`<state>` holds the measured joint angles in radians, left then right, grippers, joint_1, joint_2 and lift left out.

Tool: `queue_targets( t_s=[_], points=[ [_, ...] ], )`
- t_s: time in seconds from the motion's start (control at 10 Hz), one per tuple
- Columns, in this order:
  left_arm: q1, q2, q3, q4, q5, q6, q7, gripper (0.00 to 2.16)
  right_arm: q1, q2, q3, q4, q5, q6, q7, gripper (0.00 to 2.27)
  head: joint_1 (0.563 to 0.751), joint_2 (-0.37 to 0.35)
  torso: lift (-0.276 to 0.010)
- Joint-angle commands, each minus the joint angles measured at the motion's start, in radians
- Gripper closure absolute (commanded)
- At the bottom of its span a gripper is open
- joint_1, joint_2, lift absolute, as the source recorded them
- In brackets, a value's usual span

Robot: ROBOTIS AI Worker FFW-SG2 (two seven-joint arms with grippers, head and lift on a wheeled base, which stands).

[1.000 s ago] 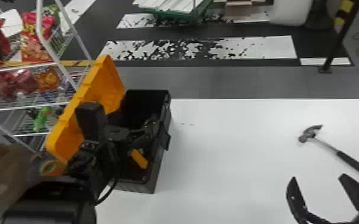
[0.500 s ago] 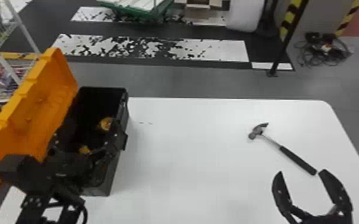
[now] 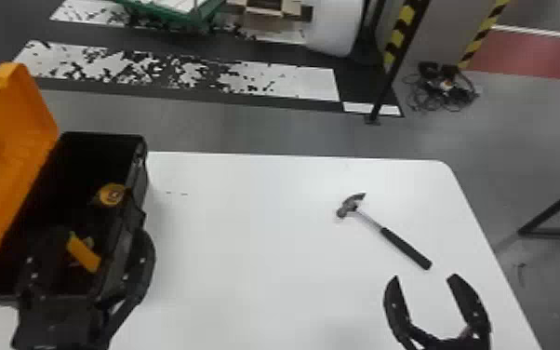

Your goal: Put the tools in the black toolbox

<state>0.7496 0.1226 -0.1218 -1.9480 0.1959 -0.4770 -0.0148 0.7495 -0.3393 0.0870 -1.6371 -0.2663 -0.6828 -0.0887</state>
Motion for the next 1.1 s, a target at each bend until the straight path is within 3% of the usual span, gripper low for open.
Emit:
queue_targets(
  t_s=[0.0,0.2,0.6,0.8,1.0],
  points=[
    [0.016,0.000,-0.010,0.030,-0.004,-0.039,-0.001,0.04,-0.009,0.006,-0.030,0.002,-0.014,0.078,0.000,0.08,0.695,-0.173,-0.039],
    [0.024,0.000,-0.015,0.047,-0.004,-0.076,-0.001,0.04,-0.039,0.010,-0.075,-0.001,-0.025,0.222,0.004,0.09,0.695,-0.211,-0.039],
    [0.022,0.002,-0.021,0.066,-0.003,-0.088,-0.004,0.04,-0.064,0.003,-0.185,0.028,-0.013,0.320,0.175,0.09,0.695,-0.256,-0.039],
    [0.022,0.003,-0.021,0.067,-0.003,-0.088,-0.007,0.04,-0.093,-0.015,-0.266,0.046,-0.016,0.394,0.296,0.09,0.695,-0.291,-0.039],
    [0.022,0.005,-0.021,0.067,0.002,-0.085,-0.013,0.04,-0.156,-0.060,-0.302,0.099,-0.027,0.449,0.386,0.09,0.695,-0.337,-0.039]
  ],
)
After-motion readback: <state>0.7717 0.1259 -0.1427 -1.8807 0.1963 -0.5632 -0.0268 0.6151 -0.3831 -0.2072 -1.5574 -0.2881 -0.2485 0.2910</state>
